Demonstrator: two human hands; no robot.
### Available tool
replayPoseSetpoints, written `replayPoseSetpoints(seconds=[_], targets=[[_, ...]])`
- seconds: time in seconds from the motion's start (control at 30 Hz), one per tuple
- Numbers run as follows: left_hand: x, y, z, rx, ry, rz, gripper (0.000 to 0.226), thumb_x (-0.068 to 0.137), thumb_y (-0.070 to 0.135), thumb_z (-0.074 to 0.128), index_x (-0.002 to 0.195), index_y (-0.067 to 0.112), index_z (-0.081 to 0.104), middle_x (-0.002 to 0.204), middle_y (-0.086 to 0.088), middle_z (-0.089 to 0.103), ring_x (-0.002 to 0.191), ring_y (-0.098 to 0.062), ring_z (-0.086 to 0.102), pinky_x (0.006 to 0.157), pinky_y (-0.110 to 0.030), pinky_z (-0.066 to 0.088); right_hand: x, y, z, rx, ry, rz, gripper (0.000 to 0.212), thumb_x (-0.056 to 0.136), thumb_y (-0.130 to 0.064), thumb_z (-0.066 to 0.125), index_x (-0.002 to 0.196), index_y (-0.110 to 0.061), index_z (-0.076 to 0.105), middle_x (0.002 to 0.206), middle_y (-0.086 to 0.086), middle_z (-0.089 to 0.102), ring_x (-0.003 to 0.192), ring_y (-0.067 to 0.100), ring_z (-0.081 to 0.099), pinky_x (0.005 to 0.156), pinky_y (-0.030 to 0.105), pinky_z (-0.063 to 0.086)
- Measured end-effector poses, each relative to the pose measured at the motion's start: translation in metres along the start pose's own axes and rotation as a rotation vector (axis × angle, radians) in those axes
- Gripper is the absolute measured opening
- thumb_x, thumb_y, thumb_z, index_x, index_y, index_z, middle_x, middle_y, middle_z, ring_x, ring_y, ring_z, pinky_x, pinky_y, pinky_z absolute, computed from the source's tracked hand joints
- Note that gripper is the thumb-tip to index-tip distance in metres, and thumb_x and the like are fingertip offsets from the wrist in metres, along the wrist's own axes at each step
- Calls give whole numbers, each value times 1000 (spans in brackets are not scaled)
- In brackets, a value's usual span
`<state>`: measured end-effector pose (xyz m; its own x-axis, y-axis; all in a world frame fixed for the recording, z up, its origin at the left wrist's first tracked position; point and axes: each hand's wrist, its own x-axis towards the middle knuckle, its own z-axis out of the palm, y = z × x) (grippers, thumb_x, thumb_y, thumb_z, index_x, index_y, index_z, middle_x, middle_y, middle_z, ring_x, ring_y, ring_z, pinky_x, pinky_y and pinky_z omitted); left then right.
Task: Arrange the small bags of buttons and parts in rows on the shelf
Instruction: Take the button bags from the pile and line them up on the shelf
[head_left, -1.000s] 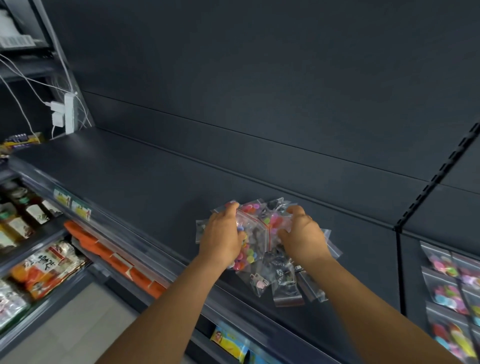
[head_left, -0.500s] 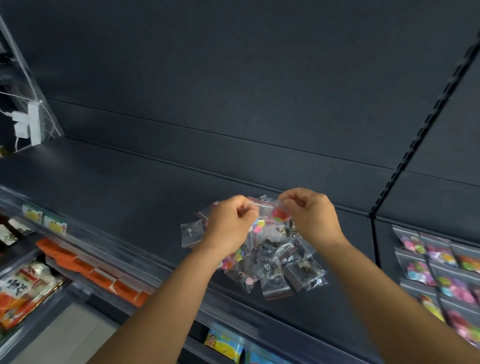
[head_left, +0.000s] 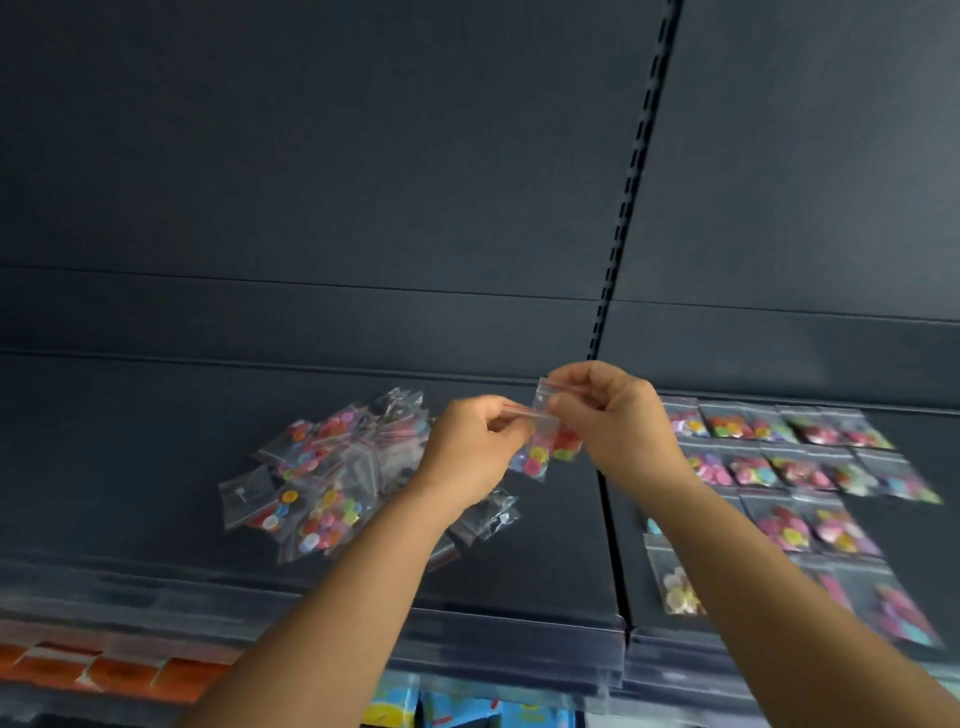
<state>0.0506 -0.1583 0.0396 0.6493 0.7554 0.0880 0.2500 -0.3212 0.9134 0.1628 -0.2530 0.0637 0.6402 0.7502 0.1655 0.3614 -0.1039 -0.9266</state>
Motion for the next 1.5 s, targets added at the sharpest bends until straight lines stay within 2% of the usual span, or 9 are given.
replayPoseSetpoints(seconds=[0.1, 0.23, 0.57, 0.8, 0.93, 1.13, 1.3, 1.4, 1.5], targets=[[3, 13, 27, -22, -18, -4, 11, 89, 20, 60, 85, 26, 69, 82, 6, 73, 78, -13, 69, 73, -30, 54, -4, 10, -30, 6, 79, 49, 6, 90, -17, 61, 93, -19, 65, 72, -3, 70, 53, 3, 61, 57, 21, 49], [5, 30, 71, -71, -25, -13, 8, 88, 24, 61, 83, 28, 66, 86, 3, 73, 82, -19, 70, 83, -41, 56, -11, 26, -74, -43, 95, 146, 16, 88, -23, 62, 77, -13, 69, 72, 4, 72, 65, 21, 63, 73, 41, 55], [0, 83, 201, -30, -64, -29, 14, 90, 22, 58, 94, 14, 69, 78, 16, 66, 76, 0, 62, 63, -9, 45, -15, 85, -194, 82, 193, 230, 24, 91, -17, 59, 70, -10, 68, 60, 1, 65, 60, 16, 56, 67, 36, 52], [-3, 110, 277, 44, -52, -34, 10, 88, 20, 59, 91, 20, 68, 88, 6, 70, 84, -11, 65, 74, -24, 52, -15, 130, -283, -73, 252, 240, 21, 87, -22, 63, 70, -11, 69, 71, 12, 70, 59, 16, 53, 66, 43, 54], [-7, 116, 311, 175, -78, -24, 13, 90, 21, 56, 91, 13, 67, 87, -1, 71, 82, -18, 67, 75, -34, 54, -23, 155, -320, -177, 211, 274, 15, 85, -19, 61, 72, -15, 67, 64, -1, 69, 60, 17, 57, 59, 31, 48], [-14, 109, 344, 378, -139, -18, 15, 91, 22, 57, 102, 13, 61, 88, -2, 68, 76, -17, 65, 67, -34, 53, -37, 185, -333, -293, 133, 312, 2, 86, -18, 61, 87, -17, 59, 80, -1, 69, 73, 19, 62, 58, 24, 45], [-18, 106, 352, 625, -116, 59, 27, 94, 26, 54, 119, 17, 55, 83, 3, 66, 59, -8, 53, 45, -19, 32, -44, 192, -328, -443, 57, 337, 28, 90, -19, 57, 117, -16, 52, 97, 2, 63, 74, 16, 54, 57, 22, 39], [-21, 106, 350, 734, -77, 125, 36, 93, 29, 56, 128, 18, 48, 110, 1, 62, 93, -13, 59, 68, -21, 46, -48, 190, -329, -587, 46, 280, 40, 91, -21, 56, 128, -18, 44, 114, 5, 59, 96, 23, 56, 74, 28, 44], [-25, 106, 347, 831, -65, 230, 45, 95, 31, 52, 137, 20, 42, 132, 4, 49, 124, -17, 41, 101, -28, 37, -52, 185, -330, -713, 24, 159, 46, 91, -27, 57, 134, -23, 43, 126, 5, 46, 114, 25, 49, 87, 32, 44]])
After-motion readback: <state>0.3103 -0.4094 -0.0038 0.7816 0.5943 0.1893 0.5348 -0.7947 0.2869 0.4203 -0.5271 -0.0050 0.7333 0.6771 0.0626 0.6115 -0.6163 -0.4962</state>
